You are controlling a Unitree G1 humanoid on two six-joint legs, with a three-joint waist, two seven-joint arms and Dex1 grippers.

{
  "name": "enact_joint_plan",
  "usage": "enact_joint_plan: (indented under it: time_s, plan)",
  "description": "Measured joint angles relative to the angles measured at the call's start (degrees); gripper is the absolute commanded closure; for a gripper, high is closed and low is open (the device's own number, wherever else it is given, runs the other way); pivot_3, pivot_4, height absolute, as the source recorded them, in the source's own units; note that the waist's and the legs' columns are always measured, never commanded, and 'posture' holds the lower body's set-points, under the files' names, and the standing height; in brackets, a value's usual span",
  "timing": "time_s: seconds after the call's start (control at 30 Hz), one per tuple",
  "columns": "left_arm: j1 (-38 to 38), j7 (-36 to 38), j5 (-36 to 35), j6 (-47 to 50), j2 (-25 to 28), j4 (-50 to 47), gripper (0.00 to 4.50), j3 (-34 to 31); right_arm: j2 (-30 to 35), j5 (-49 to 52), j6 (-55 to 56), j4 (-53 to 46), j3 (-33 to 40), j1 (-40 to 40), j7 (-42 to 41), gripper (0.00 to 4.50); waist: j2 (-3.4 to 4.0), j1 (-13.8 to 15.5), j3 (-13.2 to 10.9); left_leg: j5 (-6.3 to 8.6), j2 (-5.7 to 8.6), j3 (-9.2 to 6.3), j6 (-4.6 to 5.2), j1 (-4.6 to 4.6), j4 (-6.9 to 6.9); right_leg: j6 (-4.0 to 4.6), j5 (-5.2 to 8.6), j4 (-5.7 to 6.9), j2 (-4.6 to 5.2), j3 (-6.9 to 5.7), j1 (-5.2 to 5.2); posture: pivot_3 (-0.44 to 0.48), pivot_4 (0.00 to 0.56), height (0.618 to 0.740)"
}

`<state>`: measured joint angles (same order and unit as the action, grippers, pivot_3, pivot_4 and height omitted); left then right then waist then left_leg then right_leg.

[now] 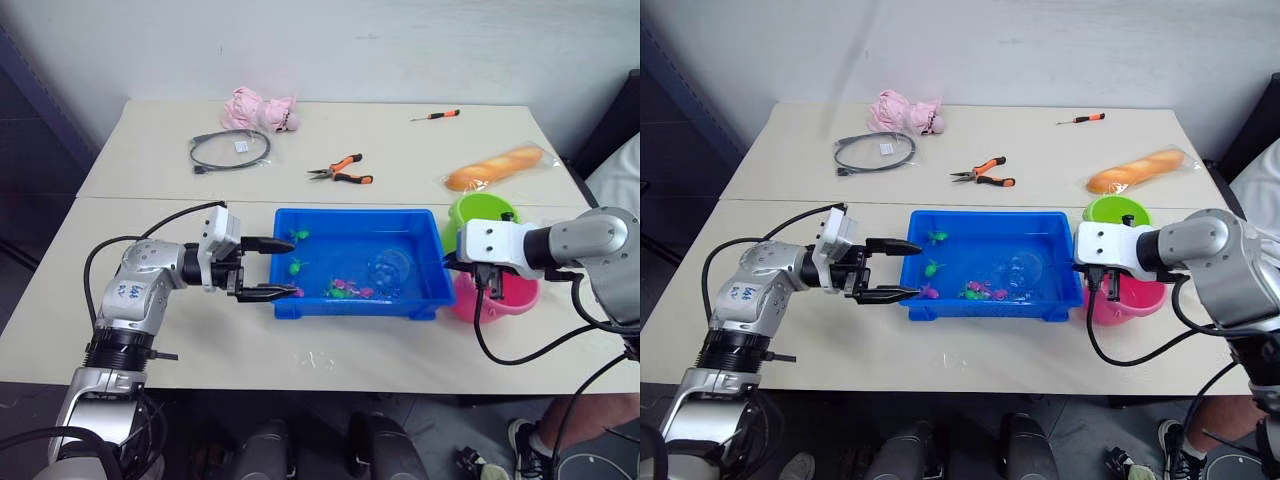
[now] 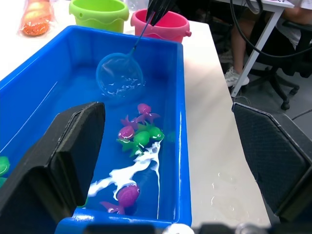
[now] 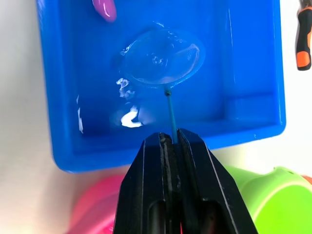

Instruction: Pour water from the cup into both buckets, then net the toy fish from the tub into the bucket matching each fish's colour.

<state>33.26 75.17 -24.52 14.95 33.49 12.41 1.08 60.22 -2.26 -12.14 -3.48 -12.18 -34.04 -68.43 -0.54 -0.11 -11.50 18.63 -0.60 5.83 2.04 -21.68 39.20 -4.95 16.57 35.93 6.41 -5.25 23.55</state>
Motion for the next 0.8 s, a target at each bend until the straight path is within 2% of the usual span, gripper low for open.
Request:
enact_joint_plan:
  time_s: [0.2, 0.8]
  plan:
    - [0.0, -0.01, 0.0, -0.01, 0.29, 0.0, 0.04, 0.0, -1.74, 0.21, -0.98, 0.81, -0.89, -0.15, -1.39, 4.5, 0.0, 0.01, 0.0, 0.0, -0.01, -0.01, 0.0, 0.0, 0.0, 0.0, 0.0, 0.02, 0.0, -0.01, -0.01, 0.0, 0.15, 0.74]
    - [0.02, -0.03, 0.0, -0.03, 0.31, 0.01, 0.04, -0.01, -7.18, 7.95, -21.26, -4.73, 1.8, 1.99, 1.24, 4.5, 0.0, 0.01, 0.0, 0.0, -0.01, -0.05, 0.0, -0.01, 0.0, 0.0, 0.0, 0.01, 0.01, -0.01, 0.0, 0.0, 0.15, 0.74]
